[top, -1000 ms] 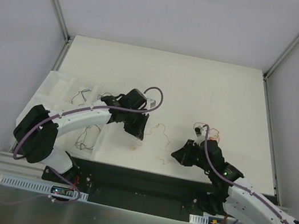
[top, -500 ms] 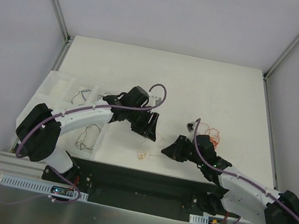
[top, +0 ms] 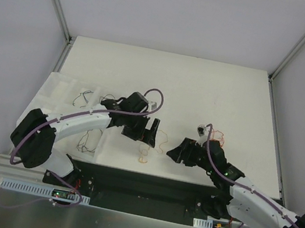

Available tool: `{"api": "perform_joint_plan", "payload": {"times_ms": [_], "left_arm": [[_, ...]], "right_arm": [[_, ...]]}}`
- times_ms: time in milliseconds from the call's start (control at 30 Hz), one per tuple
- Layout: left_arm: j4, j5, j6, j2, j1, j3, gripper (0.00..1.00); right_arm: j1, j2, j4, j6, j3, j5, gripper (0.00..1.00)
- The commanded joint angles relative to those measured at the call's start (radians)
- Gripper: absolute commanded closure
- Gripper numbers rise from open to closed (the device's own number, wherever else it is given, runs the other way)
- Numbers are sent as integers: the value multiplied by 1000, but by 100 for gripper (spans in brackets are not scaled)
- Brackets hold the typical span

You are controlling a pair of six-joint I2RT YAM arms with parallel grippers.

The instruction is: Untangle the cables

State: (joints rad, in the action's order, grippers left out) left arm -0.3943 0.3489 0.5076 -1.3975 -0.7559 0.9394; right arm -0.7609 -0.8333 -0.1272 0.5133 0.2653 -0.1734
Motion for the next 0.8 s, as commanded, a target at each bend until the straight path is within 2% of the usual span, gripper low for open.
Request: {"api": "perform_joint_plan", "payload": {"times_ms": [0, 200, 400, 500, 667, 767], "left_arm": [[-49, -109, 34, -84, -46, 76, 1], [-58, -143, -150, -228, -95, 156, 1], [-77, -335, -348, -270, -169, 164, 1], [-89, -418, -386, -310, -184, 186, 1], [-75, -389, -423, -373, -188, 228, 1], [-71, -418, -422, -406, -192, 259, 7]], "right_arm": [[12, 117, 93, -39, 32, 74, 29], [23, 261, 182, -42, 6, 103, 27], [29, 368, 224, -41, -21, 130, 25], [31, 372, 224, -45, -21, 134, 24], [35, 338, 219, -55, -9, 123, 24], [35, 335, 216, -52, -11, 120, 24]]}}
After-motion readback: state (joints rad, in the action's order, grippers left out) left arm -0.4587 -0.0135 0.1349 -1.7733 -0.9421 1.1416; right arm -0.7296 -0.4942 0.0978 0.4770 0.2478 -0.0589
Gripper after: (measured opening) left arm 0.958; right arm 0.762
